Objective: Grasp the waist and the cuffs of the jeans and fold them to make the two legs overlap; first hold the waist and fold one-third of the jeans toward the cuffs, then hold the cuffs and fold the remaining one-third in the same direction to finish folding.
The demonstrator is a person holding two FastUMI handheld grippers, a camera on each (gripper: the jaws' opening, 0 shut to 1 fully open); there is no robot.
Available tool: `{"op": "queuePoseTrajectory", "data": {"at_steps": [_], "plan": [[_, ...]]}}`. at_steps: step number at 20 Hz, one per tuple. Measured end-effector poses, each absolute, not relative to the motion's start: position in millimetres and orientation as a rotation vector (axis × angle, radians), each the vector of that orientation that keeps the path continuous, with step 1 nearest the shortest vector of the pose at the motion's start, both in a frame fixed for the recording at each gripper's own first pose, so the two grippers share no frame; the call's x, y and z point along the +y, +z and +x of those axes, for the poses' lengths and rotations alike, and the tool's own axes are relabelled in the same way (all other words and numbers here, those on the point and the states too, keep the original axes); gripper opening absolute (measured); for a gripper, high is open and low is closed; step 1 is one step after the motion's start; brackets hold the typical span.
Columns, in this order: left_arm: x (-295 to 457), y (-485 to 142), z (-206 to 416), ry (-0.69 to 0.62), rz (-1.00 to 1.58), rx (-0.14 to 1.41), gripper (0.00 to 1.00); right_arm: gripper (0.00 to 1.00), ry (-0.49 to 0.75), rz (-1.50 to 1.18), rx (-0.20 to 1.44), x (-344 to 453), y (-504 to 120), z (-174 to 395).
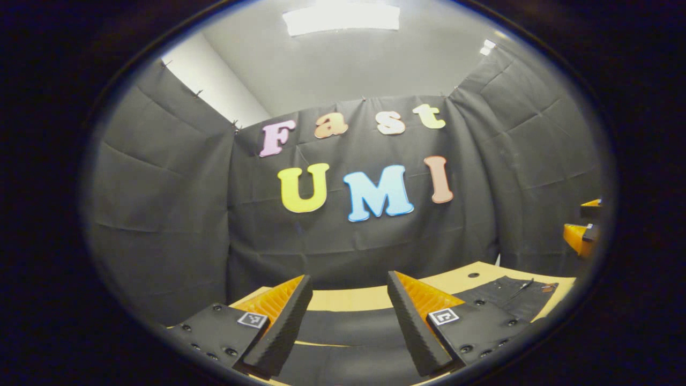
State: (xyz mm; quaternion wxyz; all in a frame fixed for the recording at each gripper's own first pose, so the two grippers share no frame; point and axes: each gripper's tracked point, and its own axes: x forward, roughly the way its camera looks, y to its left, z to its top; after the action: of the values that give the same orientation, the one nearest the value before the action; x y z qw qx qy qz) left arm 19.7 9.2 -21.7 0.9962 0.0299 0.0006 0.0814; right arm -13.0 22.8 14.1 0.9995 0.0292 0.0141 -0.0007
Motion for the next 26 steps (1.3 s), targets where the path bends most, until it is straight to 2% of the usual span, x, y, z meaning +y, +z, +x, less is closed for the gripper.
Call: {"op": "queuePoseTrajectory", "data": {"at_steps": [2, 5, 9, 15, 22, 26], "plan": [[26, -27, 23, 0.183, 0.051, -0.015, 0.93, 0.94, 0.020, 0.040, 0.017, 24, 16, -12], [46, 0, 5, 0.199, 0.039, -0.036, 0.93, 0.94, 0.053, 0.004, 0.006, 26, 19, -10], [52, 6, 19, 0.233, 0.017, -0.040, 0.93, 0.94, 0.097, -0.019, -0.009, 30, 22, -7], [102, -12, 16, 0.333, 0.018, 0.017, 0.93, 0.94, 0.200, 0.050, 0.104, 53, 5, -19], [187, -56, 8, 0.440, -0.199, 0.145, 0.93, 0.95, 0.032, 0.091, 0.309, 36, -25, -44], [240, -91, -7, 0.533, -0.379, 0.226, 0.93, 0.95, -0.010, 0.122, 0.422, 34, -39, -61]]}}
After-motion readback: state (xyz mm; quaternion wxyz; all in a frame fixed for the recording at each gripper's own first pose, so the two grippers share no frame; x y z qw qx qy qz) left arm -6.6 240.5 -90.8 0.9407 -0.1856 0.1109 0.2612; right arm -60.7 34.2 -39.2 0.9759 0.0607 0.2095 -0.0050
